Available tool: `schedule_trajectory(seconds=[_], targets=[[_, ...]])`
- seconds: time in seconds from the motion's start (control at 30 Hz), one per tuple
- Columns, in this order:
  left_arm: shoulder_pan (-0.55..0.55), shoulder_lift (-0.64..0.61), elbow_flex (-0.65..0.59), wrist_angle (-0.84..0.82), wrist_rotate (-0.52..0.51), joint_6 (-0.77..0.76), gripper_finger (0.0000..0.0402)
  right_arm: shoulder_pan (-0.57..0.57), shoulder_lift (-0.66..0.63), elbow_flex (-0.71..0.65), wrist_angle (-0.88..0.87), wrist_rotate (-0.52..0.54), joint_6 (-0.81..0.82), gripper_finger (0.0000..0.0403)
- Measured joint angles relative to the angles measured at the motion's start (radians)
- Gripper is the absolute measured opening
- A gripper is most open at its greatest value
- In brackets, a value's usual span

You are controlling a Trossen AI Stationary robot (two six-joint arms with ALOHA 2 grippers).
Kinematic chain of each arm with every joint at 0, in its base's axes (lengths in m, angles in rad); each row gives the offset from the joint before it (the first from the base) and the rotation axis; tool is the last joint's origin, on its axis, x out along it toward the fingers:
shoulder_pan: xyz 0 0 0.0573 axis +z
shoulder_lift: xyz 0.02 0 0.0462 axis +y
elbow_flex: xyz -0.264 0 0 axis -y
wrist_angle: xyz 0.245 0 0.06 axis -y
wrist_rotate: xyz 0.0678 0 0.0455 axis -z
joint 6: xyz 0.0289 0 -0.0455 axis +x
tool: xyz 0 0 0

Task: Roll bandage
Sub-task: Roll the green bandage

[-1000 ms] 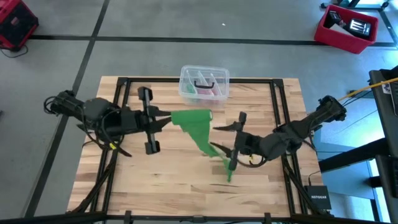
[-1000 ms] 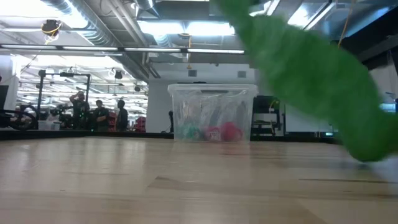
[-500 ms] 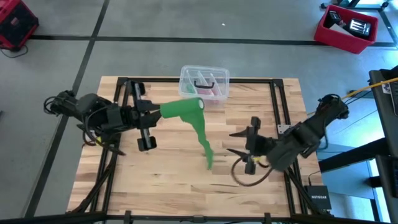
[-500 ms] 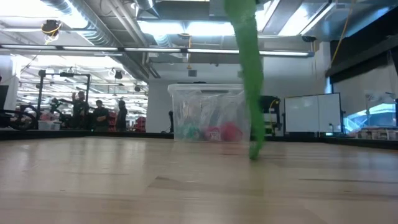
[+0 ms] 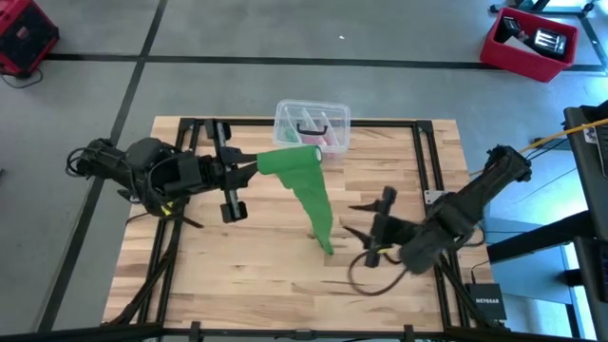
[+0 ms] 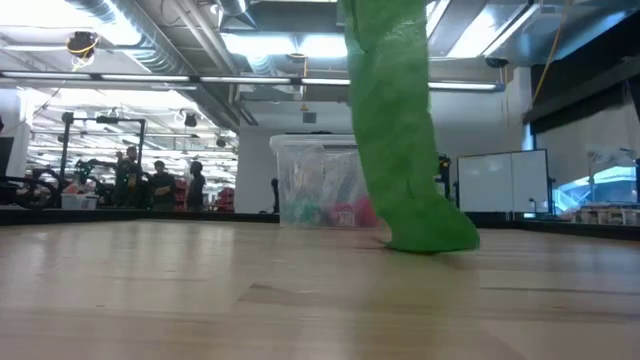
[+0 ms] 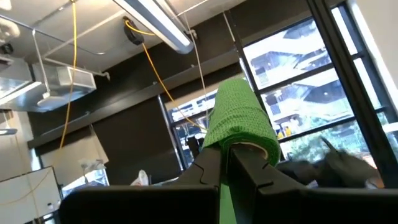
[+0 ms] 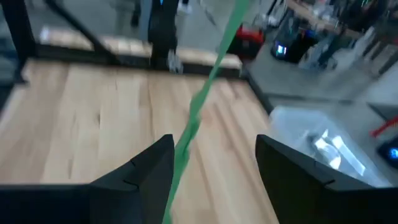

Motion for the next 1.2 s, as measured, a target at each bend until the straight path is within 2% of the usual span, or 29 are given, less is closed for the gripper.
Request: schedule_trajectory(seconds=[0.17, 0.33, 0.43, 0.67, 0.77, 0.97, 1.07, 1.2], targets=[[0.017, 0.000, 0.000, -0.052, 0.037, -0.055, 0.0002, -0.018, -0.039, 0.065, 0.053, 0.007, -0.075, 0.0227], [0.025, 0.000, 0.000, -0.124, 0.042, -0.078, 0.0002, -0.081, -0.015, 0.064, 0.140, -0.108, -0.086, 0.0227], [0.031, 0.000, 0.000, -0.156, 0.040, -0.076, 0.0002, -0.095, 0.027, 0.064, 0.187, -0.125, -0.123, 0.0227], [0.039, 0.000, 0.000, -0.174, 0.040, -0.081, 0.0002, -0.108, 0.099, 0.062, 0.189, -0.084, -0.163, 0.0227], [0.039, 0.000, 0.000, -0.177, 0.038, -0.082, 0.0002, -0.085, 0.094, 0.063, 0.099, -0.087, -0.157, 0.0227], [0.040, 0.001, 0.000, -0.200, 0.039, -0.087, 0.0002, 0.013, 0.064, 0.057, -0.143, 0.032, 0.065, 0.0227], [0.040, 0.001, 0.000, -0.203, 0.039, -0.098, 0.0002, 0.044, 0.024, -0.016, -0.121, 0.140, 0.106, 0.0227], [0.040, 0.001, 0.000, -0.203, 0.039, -0.105, 0.0002, 0.044, -0.044, -0.177, 0.024, 0.154, 0.104, 0.0227]])
